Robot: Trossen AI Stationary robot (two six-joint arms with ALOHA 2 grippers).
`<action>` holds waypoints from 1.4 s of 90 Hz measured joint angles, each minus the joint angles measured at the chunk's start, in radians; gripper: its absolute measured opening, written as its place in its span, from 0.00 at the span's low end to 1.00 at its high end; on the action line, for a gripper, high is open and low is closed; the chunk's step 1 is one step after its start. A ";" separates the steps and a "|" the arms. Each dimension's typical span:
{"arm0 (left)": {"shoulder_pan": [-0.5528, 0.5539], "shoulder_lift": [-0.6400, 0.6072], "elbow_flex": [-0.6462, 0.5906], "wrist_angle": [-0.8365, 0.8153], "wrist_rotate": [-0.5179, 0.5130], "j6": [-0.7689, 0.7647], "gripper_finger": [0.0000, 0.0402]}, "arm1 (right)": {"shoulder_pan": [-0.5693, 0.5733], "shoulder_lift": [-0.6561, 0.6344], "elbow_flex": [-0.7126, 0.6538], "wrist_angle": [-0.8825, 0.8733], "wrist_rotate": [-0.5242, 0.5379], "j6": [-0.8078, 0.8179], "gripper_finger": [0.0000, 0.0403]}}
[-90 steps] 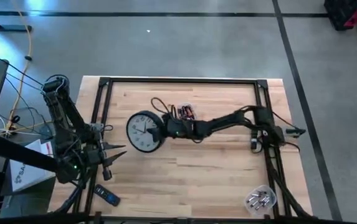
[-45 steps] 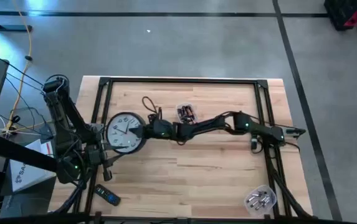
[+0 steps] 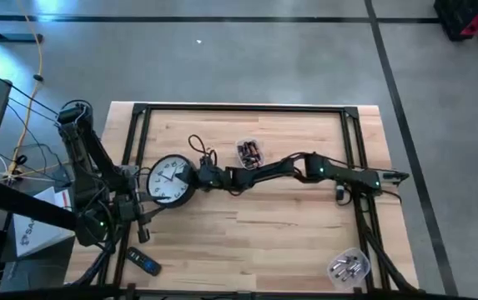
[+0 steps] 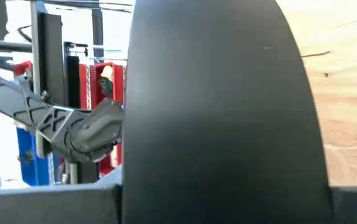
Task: Insert battery
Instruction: Insert the black battery into the black clock
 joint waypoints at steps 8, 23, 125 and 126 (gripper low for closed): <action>0.000 0.000 0.000 0.000 0.000 -0.001 0.20 | 0.001 0.000 -0.001 -0.003 0.001 -0.023 0.33; 0.000 0.000 0.000 -0.002 0.000 -0.001 0.20 | 0.001 0.000 -0.002 -0.016 -0.007 -0.051 0.48; 0.001 0.000 0.001 -0.009 0.016 -0.018 0.20 | -0.012 -0.001 0.306 -0.639 -0.078 -0.484 0.67; 0.000 0.000 0.001 -0.009 0.016 -0.018 0.20 | -0.012 -0.001 0.302 -0.631 -0.083 -0.478 0.67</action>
